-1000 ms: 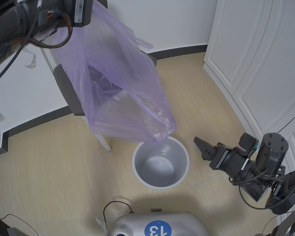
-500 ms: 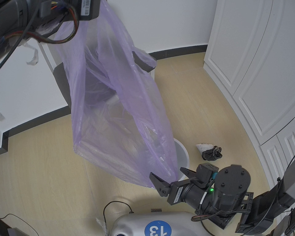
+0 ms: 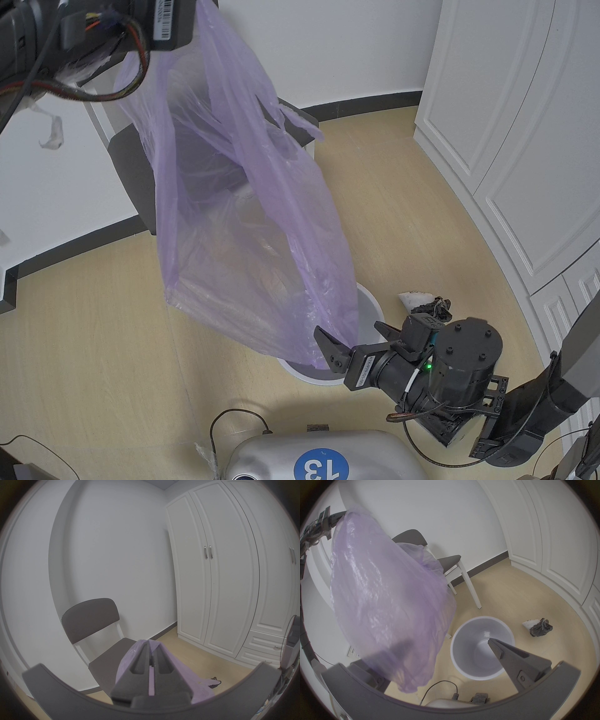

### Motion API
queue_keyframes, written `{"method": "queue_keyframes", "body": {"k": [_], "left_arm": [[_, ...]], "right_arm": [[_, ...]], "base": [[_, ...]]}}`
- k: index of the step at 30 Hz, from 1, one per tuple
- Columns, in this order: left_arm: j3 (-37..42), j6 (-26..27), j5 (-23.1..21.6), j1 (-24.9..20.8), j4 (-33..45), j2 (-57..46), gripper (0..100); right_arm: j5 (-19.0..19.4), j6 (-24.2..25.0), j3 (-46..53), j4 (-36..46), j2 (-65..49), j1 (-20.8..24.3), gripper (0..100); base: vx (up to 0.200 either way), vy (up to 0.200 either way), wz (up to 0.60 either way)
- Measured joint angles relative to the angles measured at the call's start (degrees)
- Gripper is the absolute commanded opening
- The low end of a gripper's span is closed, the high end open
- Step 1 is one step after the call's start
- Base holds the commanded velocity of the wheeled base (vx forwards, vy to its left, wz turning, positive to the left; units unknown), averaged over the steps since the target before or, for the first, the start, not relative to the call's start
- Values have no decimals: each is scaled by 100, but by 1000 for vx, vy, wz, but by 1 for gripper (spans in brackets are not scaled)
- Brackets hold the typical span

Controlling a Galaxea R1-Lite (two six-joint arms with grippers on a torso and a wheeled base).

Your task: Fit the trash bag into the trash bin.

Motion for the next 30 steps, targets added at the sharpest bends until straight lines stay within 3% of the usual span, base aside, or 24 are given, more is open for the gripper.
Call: {"method": "queue_keyframes", "body": {"k": [18,30], "left_arm": [[188,11,23,20,13,-215,0],[155,13,17,15,-6,-162,0]], "right_arm": [[63,-154,69,-649,115,-511,100],[94,-163,-10,-1341,592,-527,100]], "base": [[0,0,0],[0,0,0]]}}
